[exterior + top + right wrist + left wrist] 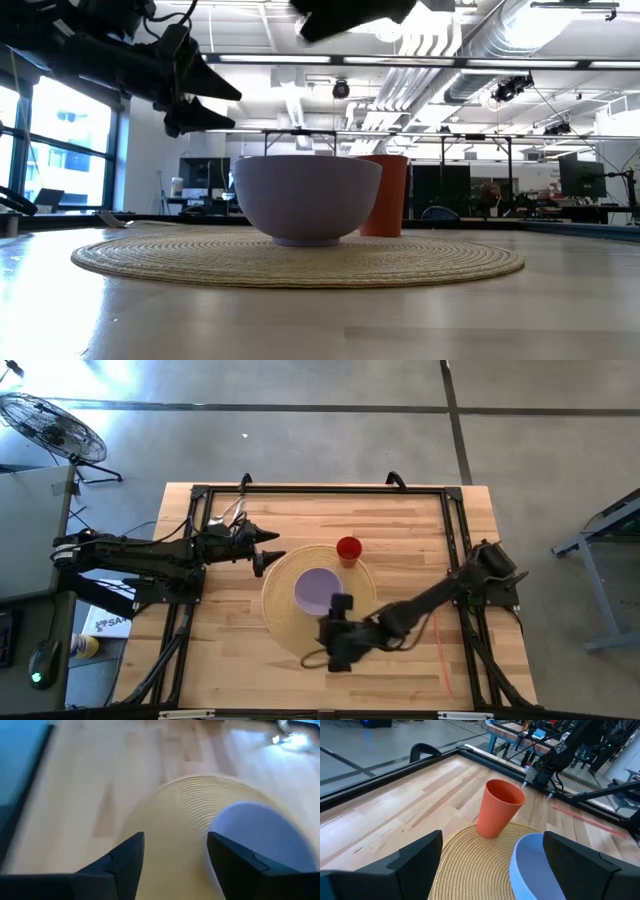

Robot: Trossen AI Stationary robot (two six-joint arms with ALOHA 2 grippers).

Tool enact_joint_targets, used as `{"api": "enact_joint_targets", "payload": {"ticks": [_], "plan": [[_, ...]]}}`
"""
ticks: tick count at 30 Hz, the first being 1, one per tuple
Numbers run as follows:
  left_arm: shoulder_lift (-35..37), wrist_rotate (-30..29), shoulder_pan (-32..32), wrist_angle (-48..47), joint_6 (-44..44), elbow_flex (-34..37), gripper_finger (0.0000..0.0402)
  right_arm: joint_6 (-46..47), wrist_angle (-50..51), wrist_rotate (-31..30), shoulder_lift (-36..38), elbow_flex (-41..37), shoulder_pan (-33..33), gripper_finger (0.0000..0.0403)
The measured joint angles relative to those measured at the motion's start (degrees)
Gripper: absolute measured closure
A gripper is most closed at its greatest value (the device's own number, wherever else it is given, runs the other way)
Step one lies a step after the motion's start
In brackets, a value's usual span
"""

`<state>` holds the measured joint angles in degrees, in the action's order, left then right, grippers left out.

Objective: Pick & Place Utensil
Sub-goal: Put the orange straw into the orange cup

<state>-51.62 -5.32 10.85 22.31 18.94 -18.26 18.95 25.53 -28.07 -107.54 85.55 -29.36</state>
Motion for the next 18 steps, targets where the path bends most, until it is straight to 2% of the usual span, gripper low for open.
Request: {"api": "enact_joint_targets", "payload": {"ticks": [6, 13, 18], "plan": [[0.0, 0.0, 0.0, -0.2, 0.0, 0.0, 0.0062, 14.9, 12.8, 1.6, 2.3, 0.0, -5.6, 0.0193], [0.0, 0.0, 0.0, -0.2, 0.0, 0.0, 0.0062, 31.7, 30.2, 5.2, 2.8, 0.0, -9.0, 0.0207], [0.0, 0.0, 0.0, -0.2, 0.0, 0.0, 0.0062, 44.8, 42.6, 13.0, 2.8, -0.1, -9.9, 0.0216]]}}
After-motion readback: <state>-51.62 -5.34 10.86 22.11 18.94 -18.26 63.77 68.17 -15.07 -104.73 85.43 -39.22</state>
